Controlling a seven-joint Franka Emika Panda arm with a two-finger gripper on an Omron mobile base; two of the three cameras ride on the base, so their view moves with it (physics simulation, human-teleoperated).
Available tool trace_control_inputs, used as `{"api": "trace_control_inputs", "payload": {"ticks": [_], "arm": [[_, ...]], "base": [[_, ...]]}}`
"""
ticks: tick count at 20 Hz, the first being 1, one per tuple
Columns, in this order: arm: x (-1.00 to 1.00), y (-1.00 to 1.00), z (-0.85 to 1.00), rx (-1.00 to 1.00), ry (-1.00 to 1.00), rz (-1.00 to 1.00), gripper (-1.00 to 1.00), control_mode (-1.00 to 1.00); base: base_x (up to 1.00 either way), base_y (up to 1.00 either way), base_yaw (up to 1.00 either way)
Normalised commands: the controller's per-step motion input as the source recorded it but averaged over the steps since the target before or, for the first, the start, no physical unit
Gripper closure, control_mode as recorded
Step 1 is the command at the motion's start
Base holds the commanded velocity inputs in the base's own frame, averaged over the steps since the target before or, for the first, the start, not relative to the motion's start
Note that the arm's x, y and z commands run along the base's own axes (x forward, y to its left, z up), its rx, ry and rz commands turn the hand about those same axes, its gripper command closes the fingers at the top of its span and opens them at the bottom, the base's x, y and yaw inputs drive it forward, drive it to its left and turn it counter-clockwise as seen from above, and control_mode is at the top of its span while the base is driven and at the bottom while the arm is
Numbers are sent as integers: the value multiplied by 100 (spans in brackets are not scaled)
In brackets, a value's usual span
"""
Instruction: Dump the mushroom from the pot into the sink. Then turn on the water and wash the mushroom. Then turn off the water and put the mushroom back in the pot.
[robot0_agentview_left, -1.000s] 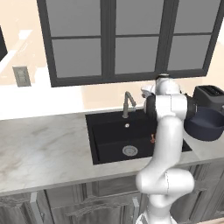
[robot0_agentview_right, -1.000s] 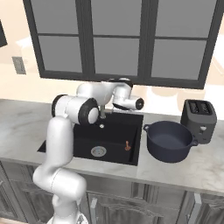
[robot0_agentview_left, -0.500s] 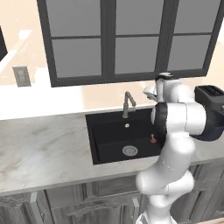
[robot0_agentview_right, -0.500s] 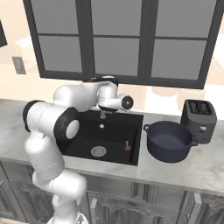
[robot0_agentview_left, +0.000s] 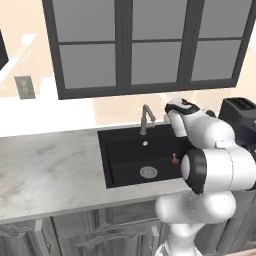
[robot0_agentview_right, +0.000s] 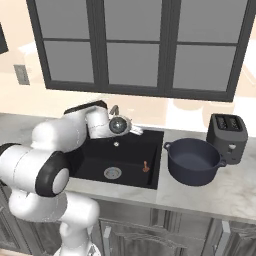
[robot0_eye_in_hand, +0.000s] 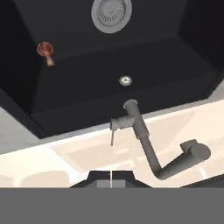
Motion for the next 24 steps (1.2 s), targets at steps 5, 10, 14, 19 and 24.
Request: {"api": "trace_control_inputs", "payload": {"ticks": [5,10,14,19,24], "arm": [[-41,6,91,-39,31,-9,-100,-100],[-32,0,90,-34,38,-6,-100,-100],[-9,0,99,-29,42,-4,-100,-100],[0,0,100,-17,41,0,-100,-100],[0,6,81,-8,41,1,-100,-100]], "base": [[0,0,0],[0,0,0],[0,0,0],[0,0,0],[0,0,0]]}}
